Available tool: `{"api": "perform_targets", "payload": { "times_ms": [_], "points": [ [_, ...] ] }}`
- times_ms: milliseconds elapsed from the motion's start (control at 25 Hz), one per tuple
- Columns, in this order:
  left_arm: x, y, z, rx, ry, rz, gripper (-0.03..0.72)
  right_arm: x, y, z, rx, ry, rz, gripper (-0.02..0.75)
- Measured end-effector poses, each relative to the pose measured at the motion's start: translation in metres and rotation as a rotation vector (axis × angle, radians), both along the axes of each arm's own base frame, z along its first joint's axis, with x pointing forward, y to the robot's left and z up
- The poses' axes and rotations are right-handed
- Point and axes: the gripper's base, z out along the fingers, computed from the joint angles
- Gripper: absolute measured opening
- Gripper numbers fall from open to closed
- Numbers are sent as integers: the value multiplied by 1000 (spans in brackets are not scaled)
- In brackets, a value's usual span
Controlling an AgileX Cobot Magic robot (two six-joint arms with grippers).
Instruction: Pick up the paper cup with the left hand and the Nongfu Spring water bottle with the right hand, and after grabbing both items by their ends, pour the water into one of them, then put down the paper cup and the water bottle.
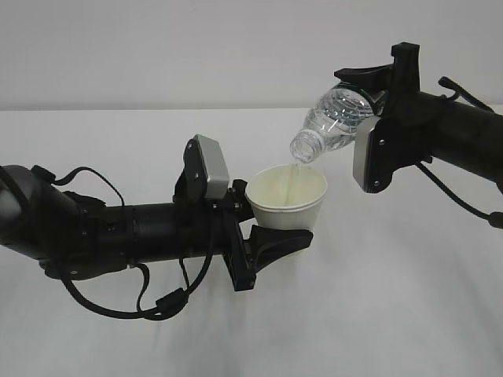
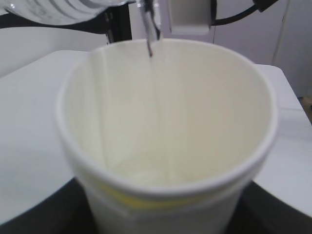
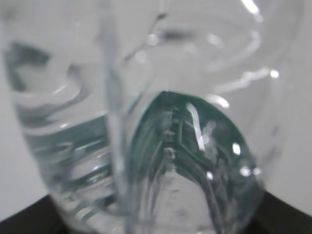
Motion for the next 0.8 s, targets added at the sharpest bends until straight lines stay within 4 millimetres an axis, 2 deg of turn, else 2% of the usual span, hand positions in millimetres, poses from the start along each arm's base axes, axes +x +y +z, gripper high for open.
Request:
{"api": "perform_targets", "payload": {
  "times_ms": [800],
  "points": [
    [0,0,0,3,0,-2,438,0,0,0,-6,-3,4,447]
  ]
}}
